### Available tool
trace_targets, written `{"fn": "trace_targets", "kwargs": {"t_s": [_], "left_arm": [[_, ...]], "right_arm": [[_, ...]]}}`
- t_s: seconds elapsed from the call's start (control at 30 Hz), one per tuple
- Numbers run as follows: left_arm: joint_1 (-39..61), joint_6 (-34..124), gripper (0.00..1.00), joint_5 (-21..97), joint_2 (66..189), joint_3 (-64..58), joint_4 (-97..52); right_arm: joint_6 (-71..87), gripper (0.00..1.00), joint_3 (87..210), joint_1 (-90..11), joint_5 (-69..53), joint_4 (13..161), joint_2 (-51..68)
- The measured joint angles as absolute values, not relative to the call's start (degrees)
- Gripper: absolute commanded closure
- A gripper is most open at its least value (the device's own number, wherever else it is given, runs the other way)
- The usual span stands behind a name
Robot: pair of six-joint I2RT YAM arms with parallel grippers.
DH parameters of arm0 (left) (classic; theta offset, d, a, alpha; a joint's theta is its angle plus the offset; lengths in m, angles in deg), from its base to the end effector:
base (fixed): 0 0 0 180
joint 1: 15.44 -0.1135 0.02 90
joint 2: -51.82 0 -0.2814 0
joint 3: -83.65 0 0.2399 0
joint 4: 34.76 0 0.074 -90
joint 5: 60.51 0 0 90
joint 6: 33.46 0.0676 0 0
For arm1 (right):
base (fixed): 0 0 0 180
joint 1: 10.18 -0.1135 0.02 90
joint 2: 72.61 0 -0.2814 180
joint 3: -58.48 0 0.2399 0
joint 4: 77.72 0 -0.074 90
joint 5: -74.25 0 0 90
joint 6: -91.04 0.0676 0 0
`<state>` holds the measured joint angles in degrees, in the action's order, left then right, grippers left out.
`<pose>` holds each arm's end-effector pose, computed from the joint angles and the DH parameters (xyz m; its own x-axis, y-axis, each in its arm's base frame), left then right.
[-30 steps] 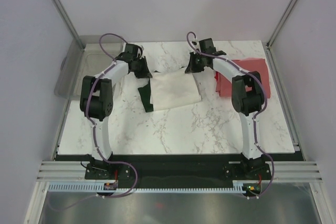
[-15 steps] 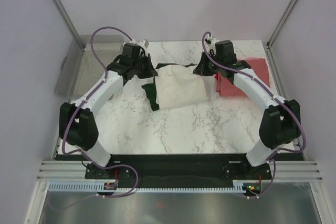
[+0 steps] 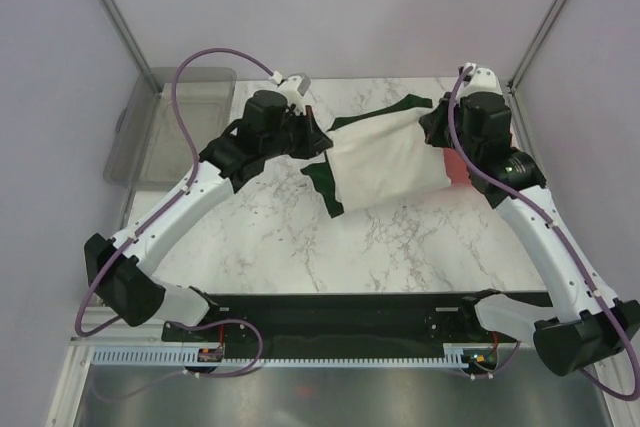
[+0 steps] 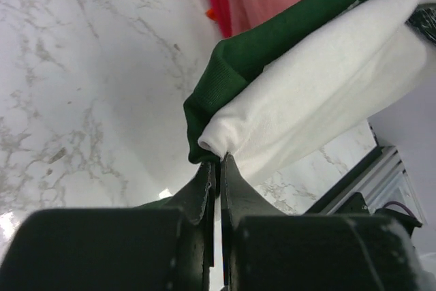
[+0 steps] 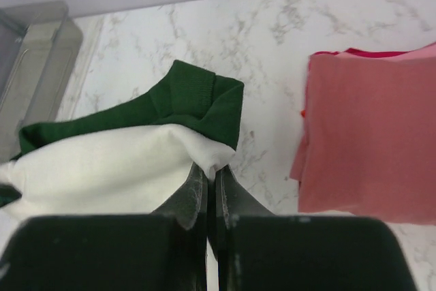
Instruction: Fold and stack the t-shirts
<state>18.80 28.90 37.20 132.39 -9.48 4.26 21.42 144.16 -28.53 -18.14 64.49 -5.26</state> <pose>0.2712 -0.1956 0.3804 -0.6310 -0.1266 -0.7653 0.4110 0.7822 -0.4683 0.2598 0.0832 0.4015 -0.3930 0.2362 -0.8887 -0.1498 0.9371 0.3153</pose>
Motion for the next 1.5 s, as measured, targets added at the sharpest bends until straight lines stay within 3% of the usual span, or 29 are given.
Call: {"fn": "trace_targets", "kwargs": {"t_s": [0.3, 0.63, 0.9, 1.3, 1.33, 1.37, 1.4, 1.43, 1.47, 1.5], "left_arm": [[28.96, 25.43, 0.98, 36.04, 138.14, -13.81, -4.16], [36.96, 24.84, 0.98, 34.05, 151.89, -24.08, -10.95], [37.29, 24.86, 0.98, 34.01, 164.24, -36.74, -14.06], [30.86, 22.61, 0.98, 36.78, 184.02, -58.14, -14.28], [30.01, 21.97, 0.89, 37.31, 186.45, -60.78, -14.8], [29.25, 21.01, 0.78, 37.68, 188.35, -62.51, -15.41], [28.31, 19.13, 0.65, 38.47, 190.77, -64.36, -16.64], [27.46, 17.43, 0.44, 39.21, 193.07, -66.14, -17.99], [26.62, 16.2, 0.27, 39.97, 194.95, -67.53, -19.11], [25.66, 14.43, 0.19, 40.7, 197.02, -69.13, -19.94]], "right_arm": [[22.27, 1.0, 148.66, -21.63, -31.21, 55.15, -3.99], [22.3, 1.0, 150.39, -8.71, -34.51, 50.8, -3.35], [22.3, 1.0, 152.86, -0.18, -33.55, 51.0, 0.41], [24.22, 1.0, 153.78, 2.83, -31.21, 59.22, 14.46], [24.44, 0.98, 155.02, 2.83, -30.86, 60.31, 16.95], [24.7, 0.86, 156.99, 2.81, -30.49, 61.06, 20.03], [24.81, 0.68, 159.68, 2.79, -30.08, 61.54, 23.31], [25.05, 0.31, 162.72, 2.77, -29.73, 61.82, 26.7], [25.29, 0.25, 166.41, 2.79, -29.62, 62.15, 30.66], [24.83, 0.23, 170.21, 2.88, -29.71, 62.17, 34.26]]}}
